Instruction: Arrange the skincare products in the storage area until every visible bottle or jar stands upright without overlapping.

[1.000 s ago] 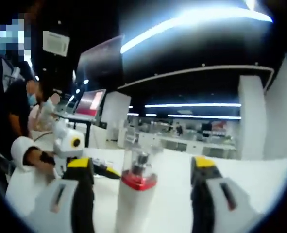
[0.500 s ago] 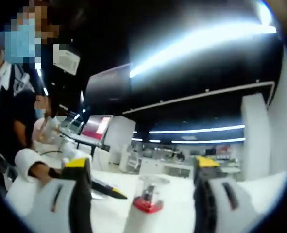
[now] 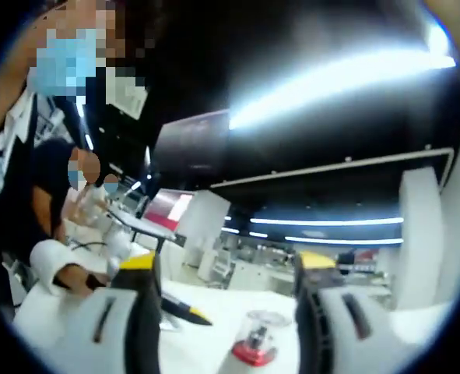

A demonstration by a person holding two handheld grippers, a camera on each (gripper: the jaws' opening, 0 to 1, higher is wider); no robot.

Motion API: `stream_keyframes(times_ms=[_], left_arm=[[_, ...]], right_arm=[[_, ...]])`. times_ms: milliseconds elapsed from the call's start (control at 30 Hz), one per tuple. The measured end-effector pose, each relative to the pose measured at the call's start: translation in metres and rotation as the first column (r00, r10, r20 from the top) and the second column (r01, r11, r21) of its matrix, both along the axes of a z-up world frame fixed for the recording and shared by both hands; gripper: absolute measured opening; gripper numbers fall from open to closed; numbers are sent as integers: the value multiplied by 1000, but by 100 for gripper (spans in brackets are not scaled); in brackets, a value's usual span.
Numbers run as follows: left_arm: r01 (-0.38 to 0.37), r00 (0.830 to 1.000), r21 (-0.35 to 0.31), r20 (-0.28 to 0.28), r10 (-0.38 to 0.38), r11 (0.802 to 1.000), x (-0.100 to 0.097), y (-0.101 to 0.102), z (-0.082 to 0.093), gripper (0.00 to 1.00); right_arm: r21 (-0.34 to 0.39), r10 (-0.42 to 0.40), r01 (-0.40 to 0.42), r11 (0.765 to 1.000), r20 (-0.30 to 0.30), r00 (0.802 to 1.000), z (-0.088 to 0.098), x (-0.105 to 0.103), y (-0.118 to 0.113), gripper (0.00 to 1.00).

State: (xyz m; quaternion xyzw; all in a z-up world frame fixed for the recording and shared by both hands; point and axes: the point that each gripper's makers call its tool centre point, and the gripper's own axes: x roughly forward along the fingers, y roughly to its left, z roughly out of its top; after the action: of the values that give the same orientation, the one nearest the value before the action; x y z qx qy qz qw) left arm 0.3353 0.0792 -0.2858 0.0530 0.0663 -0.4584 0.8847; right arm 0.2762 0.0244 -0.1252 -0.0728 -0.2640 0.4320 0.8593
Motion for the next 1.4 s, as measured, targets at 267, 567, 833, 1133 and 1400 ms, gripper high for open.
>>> stream_keyframes(times_ms=[267, 567, 833, 1133, 1400], left_arm=[[-60, 998, -44, 14, 61, 997, -1, 20, 10, 96], [-77, 997, -146, 3, 78, 986, -25, 49, 29, 94], [-143, 989, -126, 8, 146, 982, -39, 90, 41, 95], [-245, 965, -221, 33, 259, 944, -42, 162, 50, 92], [-290, 956, -112, 22, 294, 951, -44, 209, 28, 91]], right_arm=[[-52, 6, -8, 999, -30, 1000, 9, -2, 29, 58], [-119, -39, 32, 992, -59, 997, 5, 5, 46, 50], [-121, 25, -39, 992, -115, 993, -9, 6, 71, 48], [-19, 63, -69, 997, -221, 973, -30, 18, 98, 38], [-13, 95, -105, 994, -311, 946, -55, 24, 126, 37]])
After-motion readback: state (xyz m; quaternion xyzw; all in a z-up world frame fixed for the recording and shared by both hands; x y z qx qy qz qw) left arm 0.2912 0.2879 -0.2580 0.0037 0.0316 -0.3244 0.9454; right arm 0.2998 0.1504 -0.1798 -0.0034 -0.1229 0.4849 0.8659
